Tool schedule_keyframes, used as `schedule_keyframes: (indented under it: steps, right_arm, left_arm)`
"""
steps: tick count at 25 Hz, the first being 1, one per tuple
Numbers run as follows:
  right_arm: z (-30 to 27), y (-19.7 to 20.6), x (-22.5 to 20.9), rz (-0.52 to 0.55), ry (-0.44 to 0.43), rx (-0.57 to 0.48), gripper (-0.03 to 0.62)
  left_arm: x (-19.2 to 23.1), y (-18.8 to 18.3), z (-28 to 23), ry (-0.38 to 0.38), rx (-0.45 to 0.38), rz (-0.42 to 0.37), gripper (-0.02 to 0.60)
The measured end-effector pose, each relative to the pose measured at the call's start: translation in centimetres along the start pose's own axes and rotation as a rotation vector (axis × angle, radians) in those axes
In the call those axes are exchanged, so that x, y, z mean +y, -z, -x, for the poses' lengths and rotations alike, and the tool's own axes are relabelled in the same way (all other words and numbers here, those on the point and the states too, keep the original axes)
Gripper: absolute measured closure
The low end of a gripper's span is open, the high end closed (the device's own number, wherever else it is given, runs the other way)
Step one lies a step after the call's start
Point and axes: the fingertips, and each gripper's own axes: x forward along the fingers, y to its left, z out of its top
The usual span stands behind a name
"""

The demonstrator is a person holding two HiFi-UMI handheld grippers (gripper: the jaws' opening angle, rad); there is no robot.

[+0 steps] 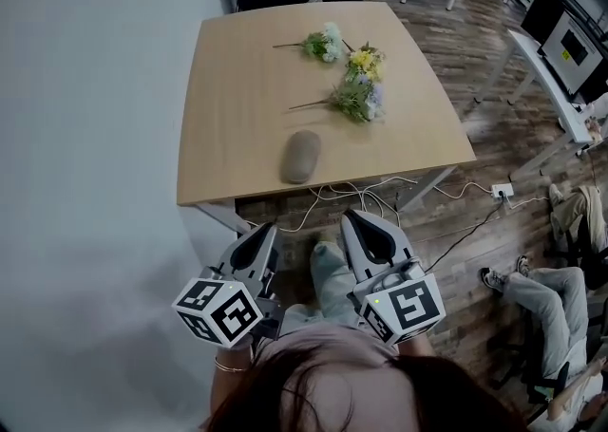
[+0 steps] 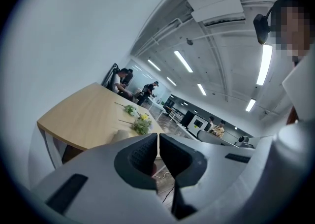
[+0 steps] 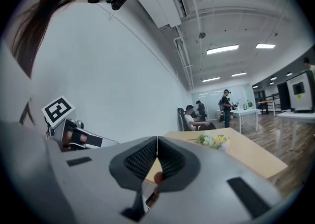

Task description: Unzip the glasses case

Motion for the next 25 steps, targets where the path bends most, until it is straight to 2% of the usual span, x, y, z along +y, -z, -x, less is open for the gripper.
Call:
schedule_keyframes:
  steps: [13, 19, 25]
  right_arm:
    - [-7.7, -0.7, -7.6, 0.004, 0.030, -0.017, 0.579]
    - [-10.8, -1.5, -10.9, -0.026, 0.041, -0.020, 0.579]
    - [-13.6, -1.4, -13.4, -0.033, 0.037, -0.004, 0.579]
  left_arm:
    - [5.9, -2.8, -10.2, -0.037, 0.011, 0.096, 0.564]
    - [8.0, -3.1, -14.5, -0.053, 0.054, 0.104, 0.538]
    - [10.4, -1.9, -18.0, -0.079, 0.112, 0.129, 0.517]
